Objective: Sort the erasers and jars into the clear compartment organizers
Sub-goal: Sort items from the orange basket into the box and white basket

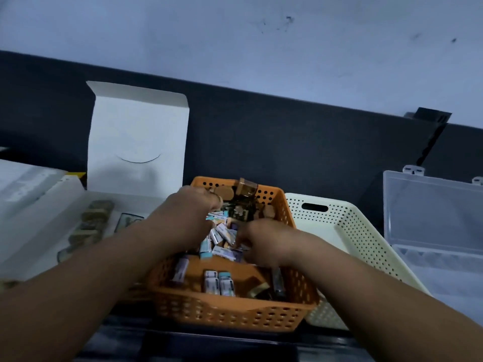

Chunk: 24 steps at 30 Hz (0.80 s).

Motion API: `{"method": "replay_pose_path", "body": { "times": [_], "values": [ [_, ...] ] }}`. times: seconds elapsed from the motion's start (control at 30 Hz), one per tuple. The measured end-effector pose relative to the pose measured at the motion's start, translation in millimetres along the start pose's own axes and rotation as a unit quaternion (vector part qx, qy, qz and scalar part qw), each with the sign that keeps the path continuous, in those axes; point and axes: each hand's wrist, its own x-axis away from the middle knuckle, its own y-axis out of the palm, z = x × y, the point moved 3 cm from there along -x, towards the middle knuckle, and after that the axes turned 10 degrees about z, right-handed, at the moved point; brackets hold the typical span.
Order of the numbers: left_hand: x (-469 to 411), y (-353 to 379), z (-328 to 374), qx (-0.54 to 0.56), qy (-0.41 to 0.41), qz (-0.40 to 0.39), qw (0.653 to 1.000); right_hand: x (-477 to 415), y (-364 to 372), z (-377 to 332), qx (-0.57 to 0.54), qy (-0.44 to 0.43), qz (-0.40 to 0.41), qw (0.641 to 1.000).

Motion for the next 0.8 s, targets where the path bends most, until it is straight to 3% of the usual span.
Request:
{"method": "replay_pose_path", "body": {
  "times": [0.1,0.2,0.37,0.8],
  "values": [
    [6.4,3.5,-8.8,-0.040,-0.005,-0.031,0.999,-4.3,9.8,-0.8,0.002,0.009,-0.011,1.000],
    [11.9,6.4,-18.3,0.004,-0.030,-0.073,0.997,-6.1,17.5,0.9,-0.008,0.015,-0.005,1.000],
    [13.7,8.1,-22.1,0.021,-0.018,-0.068,0.997,-10.9,22.8,2.8,-0.042,0.031,-0.006,0.999],
    [19.4,8.8,-24.5,0.076,-0.039,-0.077,0.993,-17.4,26.8,-2.3,0.003,-0.010,0.010,1.000]
  ]
}}
